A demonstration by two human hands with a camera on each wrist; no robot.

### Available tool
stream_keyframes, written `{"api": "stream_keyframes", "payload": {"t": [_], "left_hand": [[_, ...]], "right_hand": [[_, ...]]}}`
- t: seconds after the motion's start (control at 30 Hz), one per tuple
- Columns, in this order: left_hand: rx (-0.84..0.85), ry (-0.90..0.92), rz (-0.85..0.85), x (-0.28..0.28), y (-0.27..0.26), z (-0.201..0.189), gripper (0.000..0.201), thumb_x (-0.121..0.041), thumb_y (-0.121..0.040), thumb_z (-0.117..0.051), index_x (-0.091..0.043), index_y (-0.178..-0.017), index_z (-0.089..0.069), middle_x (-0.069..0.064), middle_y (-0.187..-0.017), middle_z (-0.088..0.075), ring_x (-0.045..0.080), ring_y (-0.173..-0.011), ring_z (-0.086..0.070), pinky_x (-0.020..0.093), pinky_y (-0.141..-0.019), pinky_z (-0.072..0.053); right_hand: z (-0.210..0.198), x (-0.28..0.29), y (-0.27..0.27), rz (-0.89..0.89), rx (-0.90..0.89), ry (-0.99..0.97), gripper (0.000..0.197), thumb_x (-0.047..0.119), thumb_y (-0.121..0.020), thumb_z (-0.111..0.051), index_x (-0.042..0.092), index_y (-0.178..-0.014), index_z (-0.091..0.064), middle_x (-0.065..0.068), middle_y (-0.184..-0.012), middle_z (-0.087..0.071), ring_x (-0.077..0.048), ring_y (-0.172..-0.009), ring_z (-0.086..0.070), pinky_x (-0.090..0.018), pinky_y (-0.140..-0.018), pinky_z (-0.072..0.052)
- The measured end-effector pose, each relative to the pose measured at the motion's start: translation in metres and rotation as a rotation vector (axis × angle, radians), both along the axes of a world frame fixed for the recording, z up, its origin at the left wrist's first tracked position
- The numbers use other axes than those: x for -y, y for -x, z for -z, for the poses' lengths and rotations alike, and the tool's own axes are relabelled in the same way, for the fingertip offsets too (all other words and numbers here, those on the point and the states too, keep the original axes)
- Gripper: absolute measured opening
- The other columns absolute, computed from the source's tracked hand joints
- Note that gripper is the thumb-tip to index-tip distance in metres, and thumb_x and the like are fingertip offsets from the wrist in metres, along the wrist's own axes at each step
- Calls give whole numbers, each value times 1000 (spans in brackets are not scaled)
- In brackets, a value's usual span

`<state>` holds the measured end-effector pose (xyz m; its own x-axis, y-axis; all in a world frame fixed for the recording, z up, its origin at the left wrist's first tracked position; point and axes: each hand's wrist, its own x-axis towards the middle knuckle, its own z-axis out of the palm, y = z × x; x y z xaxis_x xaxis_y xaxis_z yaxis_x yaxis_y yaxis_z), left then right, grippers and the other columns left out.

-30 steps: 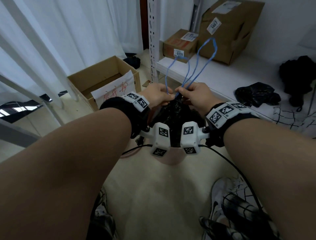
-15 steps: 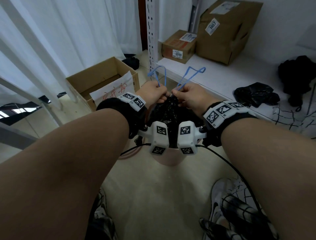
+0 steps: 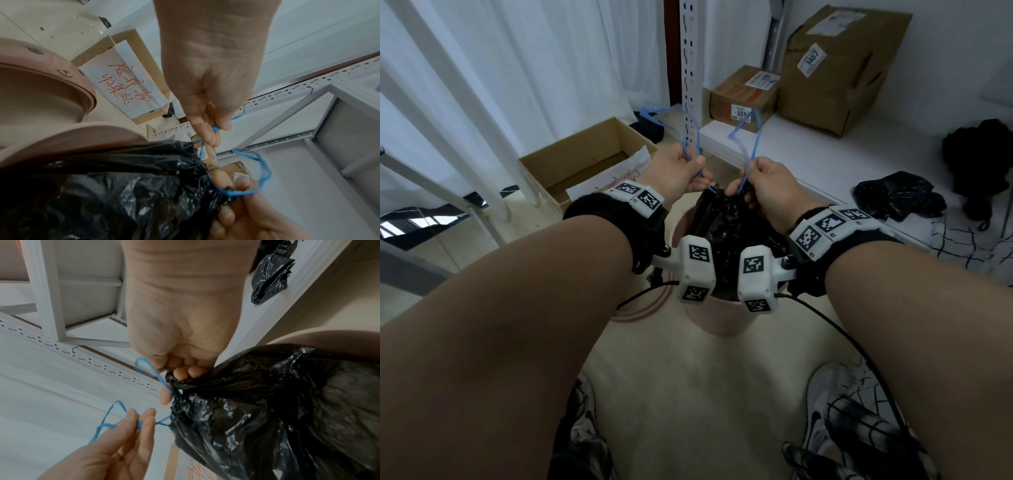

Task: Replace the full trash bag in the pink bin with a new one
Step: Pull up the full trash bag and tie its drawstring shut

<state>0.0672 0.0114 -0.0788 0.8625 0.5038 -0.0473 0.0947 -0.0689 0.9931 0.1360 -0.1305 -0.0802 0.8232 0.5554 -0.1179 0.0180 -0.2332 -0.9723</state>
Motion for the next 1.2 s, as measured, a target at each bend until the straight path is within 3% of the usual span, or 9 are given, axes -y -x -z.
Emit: {"api": "stream_keyframes", "payload": {"t": [0.13,0.3,0.4,0.5,0.7,0.93,1.0,1.1,1.2], "left_hand": [[-45,0,44,0,0,0,22,-12,-100,-43,-14,-78,-44,7,-74,-61,0,-46,-61,13,-58,-54],[-69,-44,101,6,-1,-1,27,-12,-101,-38,-12,-77,-49,6,-71,-57,-1,-43,-57,9,-53,-50],[-70,-112,141,6,-2,-1,27,-12,-101,-38,-12,-78,-53,4,-69,-57,1,-48,-56,12,-54,-49],[-108,-190,176,2,0,-2,26,-14,-101,-40,-12,-78,-52,-3,-62,-61,0,-49,-56,16,-55,-49],[-70,-68,192,-2,7,-7,28,-16,-102,-36,-11,-78,-49,-5,-52,-62,1,-43,-55,11,-51,-49],[-94,-236,268,-6,12,-5,29,-17,-102,-38,-16,-76,-51,3,-66,-52,3,-48,-50,18,-57,-43],[-120,-301,258,-9,14,-3,30,-19,-102,-38,-16,-75,-51,3,-65,-52,7,-52,-50,19,-59,-43],[-186,-317,318,-9,16,-3,29,-19,-101,-39,-15,-75,-52,3,-65,-53,6,-51,-51,17,-57,-44],[-200,-220,361,-3,14,-9,24,-10,-100,-42,-7,-78,-51,5,-64,-49,4,-45,-49,16,-50,-42]], "right_hand": [[-2,-2,1,55,-132,-111,10,0,-96,-39,8,-99,-43,-9,-74,-56,-15,-57,-48,-24,-56,-46],[6,3,-3,-117,76,90,50,3,-84,-65,3,-130,-46,2,-75,-56,-4,-62,-55,-11,-62,-44],[7,0,-1,-232,198,209,33,10,-86,-67,4,-118,-63,1,-84,-61,-6,-75,-54,1,-58,-39],[12,0,1,-268,266,306,10,13,-85,-68,4,-89,-69,-4,-74,-57,-10,-68,-49,-15,-61,-42],[11,-5,8,-284,197,91,34,2,-84,-66,-2,-118,-63,-13,-107,-66,-14,-96,-58,-30,-91,-46],[12,-16,11,-266,285,261,12,1,-87,-62,-8,-94,-66,-9,-79,-56,11,-56,-52,-9,-64,-41],[12,-15,6,-282,338,343,23,8,-85,-67,-14,-88,-67,-17,-78,-58,5,-56,-55,-23,-68,-46],[16,-15,2,-310,458,585,27,23,-84,-69,-4,-76,-71,-20,-75,-65,-32,-77,-59,-38,-76,-49],[16,-10,6,-269,246,384,15,12,-88,-65,-1,-83,-67,-11,-71,-56,-21,-65,-54,-30,-58,-53]]}}
